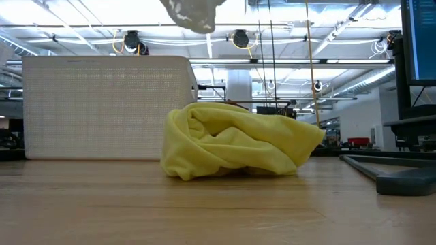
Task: Pick & Place Cloths
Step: Put the white shirt into the white bin, then put the yellow shirt into the white bin
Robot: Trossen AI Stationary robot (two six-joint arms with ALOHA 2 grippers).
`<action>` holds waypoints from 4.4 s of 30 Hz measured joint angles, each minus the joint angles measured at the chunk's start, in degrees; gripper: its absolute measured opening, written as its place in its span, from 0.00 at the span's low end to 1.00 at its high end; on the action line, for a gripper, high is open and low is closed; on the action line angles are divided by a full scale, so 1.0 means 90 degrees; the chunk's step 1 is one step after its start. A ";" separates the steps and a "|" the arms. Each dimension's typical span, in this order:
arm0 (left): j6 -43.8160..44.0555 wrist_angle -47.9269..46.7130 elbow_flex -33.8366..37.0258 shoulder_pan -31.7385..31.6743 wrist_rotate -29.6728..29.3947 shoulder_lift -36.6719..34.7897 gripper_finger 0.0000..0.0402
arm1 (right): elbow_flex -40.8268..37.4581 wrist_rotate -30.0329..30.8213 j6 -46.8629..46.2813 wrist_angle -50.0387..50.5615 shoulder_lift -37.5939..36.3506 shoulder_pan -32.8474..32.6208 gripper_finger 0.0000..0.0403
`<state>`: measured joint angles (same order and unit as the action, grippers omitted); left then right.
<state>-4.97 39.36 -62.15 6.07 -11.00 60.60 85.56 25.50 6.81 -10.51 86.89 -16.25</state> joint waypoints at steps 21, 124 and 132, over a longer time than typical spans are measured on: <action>-0.2889 -0.0868 0.0000 -0.0099 -0.3408 -0.0753 0.16 | 0.0012 0.0019 -0.0772 0.1985 -0.0007 -0.0007 0.30; 0.3735 -0.6882 0.0005 -0.4409 0.2050 -0.0606 0.80 | -0.0142 -0.1348 -0.0807 0.4250 0.0126 -0.0192 0.52; 0.2885 -0.5698 0.0005 -0.3328 0.2191 -0.0962 0.81 | -0.0982 -0.1535 -0.0714 0.3897 0.0128 -0.0148 0.64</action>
<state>20.99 -11.93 -62.11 -23.88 8.71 51.94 76.72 11.68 0.38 24.56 88.05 -17.58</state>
